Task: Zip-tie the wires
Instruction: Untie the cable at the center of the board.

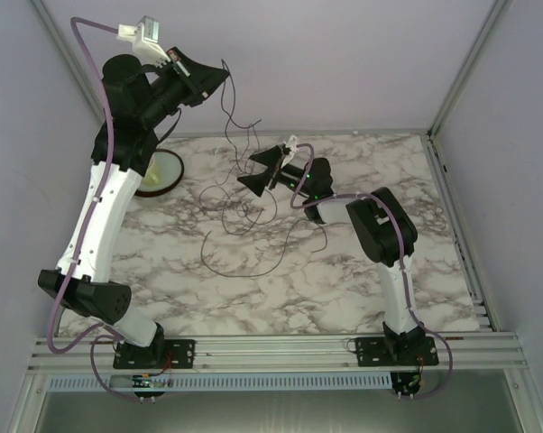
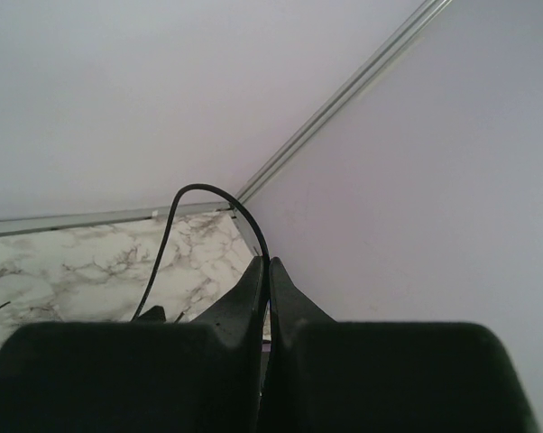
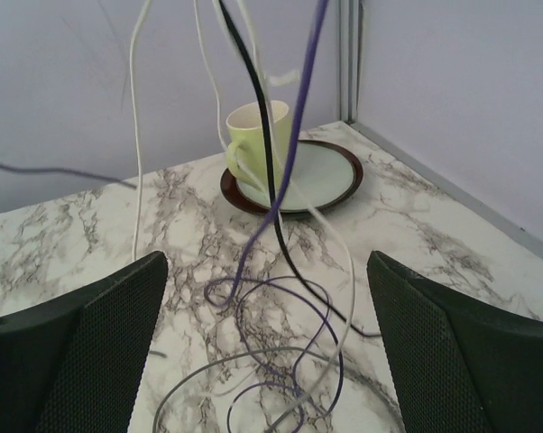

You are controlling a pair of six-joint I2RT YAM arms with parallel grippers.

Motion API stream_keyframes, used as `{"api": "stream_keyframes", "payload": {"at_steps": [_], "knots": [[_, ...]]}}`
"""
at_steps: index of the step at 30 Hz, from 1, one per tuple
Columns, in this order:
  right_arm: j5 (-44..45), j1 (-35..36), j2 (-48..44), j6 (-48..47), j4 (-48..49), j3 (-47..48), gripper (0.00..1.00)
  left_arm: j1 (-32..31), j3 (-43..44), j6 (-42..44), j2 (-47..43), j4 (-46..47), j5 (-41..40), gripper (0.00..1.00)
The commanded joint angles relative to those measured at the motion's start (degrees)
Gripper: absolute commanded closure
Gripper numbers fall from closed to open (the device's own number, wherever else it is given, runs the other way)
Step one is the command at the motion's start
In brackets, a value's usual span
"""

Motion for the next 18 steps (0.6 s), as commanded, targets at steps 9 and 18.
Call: {"api": "stream_keyframes", "payload": {"at_steps": [9,18], "knots": [[3.34,-0.63,1.32,-1.79,-1.12,3.21,0.21,0.09,-1.45,-1.01,-2.40,3.39,2.28,1.00],[4.94,-1.00,1.56,-2.23,-2.19,2.62,0.31,0.02,-1.37,-1.28,-3.37,3.41,2.99,1.00]]}}
